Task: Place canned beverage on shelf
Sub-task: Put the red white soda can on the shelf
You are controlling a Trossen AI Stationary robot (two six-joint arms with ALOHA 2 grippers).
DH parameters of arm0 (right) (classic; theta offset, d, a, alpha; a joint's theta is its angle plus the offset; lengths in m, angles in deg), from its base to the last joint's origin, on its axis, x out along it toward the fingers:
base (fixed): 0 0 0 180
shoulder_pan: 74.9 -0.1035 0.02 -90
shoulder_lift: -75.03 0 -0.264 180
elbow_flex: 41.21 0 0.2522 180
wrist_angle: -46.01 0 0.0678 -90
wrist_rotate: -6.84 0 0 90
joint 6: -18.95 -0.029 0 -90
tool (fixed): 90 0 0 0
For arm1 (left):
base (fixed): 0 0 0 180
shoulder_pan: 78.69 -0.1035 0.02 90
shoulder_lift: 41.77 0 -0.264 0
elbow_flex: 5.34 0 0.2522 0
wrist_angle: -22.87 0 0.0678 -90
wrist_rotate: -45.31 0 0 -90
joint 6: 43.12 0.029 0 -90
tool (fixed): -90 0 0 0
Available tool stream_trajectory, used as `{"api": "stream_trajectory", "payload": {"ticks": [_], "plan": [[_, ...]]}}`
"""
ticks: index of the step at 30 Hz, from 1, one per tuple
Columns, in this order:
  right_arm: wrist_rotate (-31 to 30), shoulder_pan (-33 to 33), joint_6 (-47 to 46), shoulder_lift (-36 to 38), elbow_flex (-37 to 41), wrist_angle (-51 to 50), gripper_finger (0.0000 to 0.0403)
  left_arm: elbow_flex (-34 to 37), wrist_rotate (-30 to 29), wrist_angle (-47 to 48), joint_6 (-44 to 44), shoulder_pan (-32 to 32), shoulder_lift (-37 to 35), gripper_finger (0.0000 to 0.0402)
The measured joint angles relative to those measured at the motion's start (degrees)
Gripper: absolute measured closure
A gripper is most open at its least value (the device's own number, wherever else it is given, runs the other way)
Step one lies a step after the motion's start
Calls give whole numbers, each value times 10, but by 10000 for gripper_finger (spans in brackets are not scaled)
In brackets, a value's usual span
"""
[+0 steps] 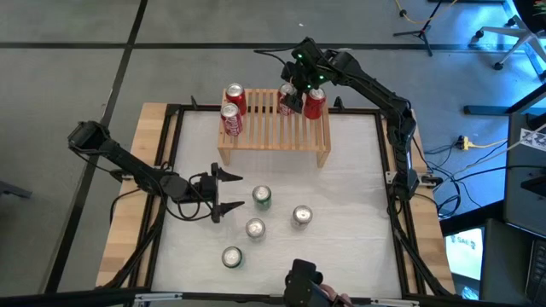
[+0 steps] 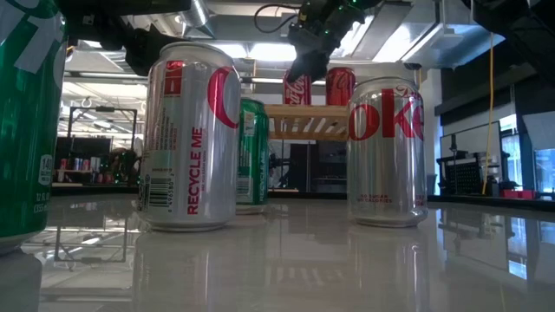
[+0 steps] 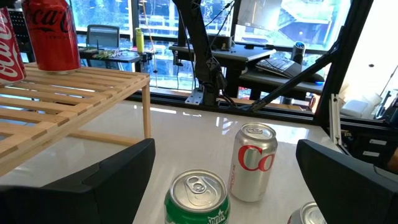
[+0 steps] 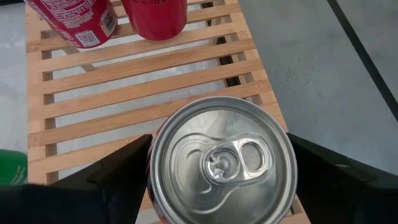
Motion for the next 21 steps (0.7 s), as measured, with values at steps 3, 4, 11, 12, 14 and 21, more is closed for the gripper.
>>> {"api": "stream_trajectory", "payload": {"ticks": [3,4,11,12,14,21], "plan": [[0,0,0,0,0,0,61,0,0,0,0,0,0,20],[0,0,0,0,0,0,61,0,0,0,0,0,0,20],[0,0,0,0,0,0,61,0,0,0,0,0,0,20],[0,0,0,0,0,0,61,0,0,0,0,0,0,20],[0,0,0,0,0,0,61,0,0,0,0,0,0,20],[0,0,4,0,0,0,17,0,0,0,0,0,0,20]]}}
